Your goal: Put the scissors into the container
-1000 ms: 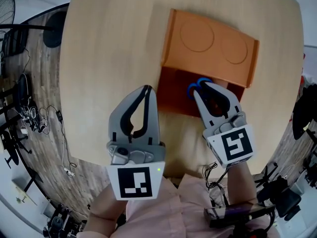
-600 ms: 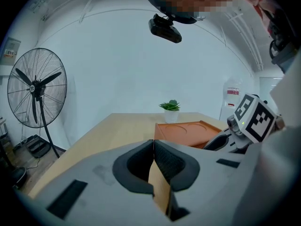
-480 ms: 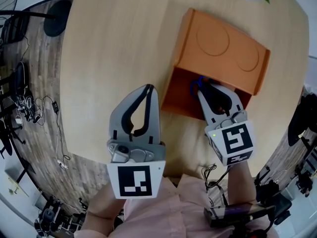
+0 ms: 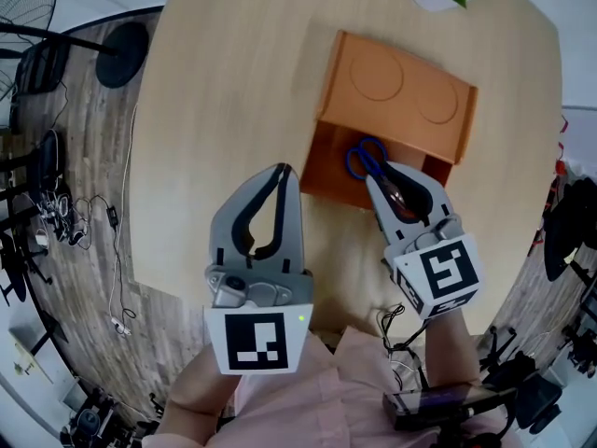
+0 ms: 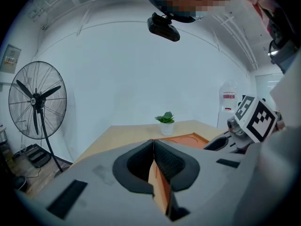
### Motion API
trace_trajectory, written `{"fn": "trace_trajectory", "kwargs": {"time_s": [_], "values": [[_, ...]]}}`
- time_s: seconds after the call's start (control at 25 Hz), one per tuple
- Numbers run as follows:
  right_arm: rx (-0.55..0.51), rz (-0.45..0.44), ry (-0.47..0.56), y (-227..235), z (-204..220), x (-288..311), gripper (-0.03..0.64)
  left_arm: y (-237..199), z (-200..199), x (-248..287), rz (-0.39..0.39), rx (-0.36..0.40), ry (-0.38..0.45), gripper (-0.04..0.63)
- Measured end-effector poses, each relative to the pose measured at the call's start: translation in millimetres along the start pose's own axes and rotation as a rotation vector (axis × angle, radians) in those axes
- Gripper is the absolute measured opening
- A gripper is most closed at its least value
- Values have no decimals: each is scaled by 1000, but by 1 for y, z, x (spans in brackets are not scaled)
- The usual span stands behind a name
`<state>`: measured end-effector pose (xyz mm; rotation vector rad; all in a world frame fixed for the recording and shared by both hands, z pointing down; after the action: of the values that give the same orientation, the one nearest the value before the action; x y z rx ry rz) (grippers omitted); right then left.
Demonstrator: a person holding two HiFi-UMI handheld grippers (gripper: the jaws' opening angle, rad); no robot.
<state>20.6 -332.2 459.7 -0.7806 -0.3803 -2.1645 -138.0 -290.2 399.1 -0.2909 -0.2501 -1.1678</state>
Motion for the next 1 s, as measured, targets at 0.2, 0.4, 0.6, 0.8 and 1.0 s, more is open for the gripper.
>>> {"fn": "trace_trajectory", "kwargs": {"time_s": [0.2,0.4,0.6,0.8,1.0], "values": [[-2,64,189,-7,-28,-48,61,22,-32,-27,0,59,105,9],[1,133,352,-16,-51,-113,32,62,-69,-63,23,81,192,9],[5,216,521,-17,-73,-178,2,95,-107,-95,16,146,285,9],[-23,275,630,-25,-86,-226,2,115,-134,-125,0,187,370,9],[-44,297,695,-32,-90,-256,2,131,-146,-146,-17,220,412,9]]}}
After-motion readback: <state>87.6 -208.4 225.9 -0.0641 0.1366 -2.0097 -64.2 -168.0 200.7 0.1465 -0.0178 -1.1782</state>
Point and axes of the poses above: the fingertips, and each gripper's own axes: x forward along the fingers, y to its right, z out of its underside, the point moved 6 cm from there along -x, backward along the fingers, and after that the axes turned 11 degrees about z, right-handed, at the moved point
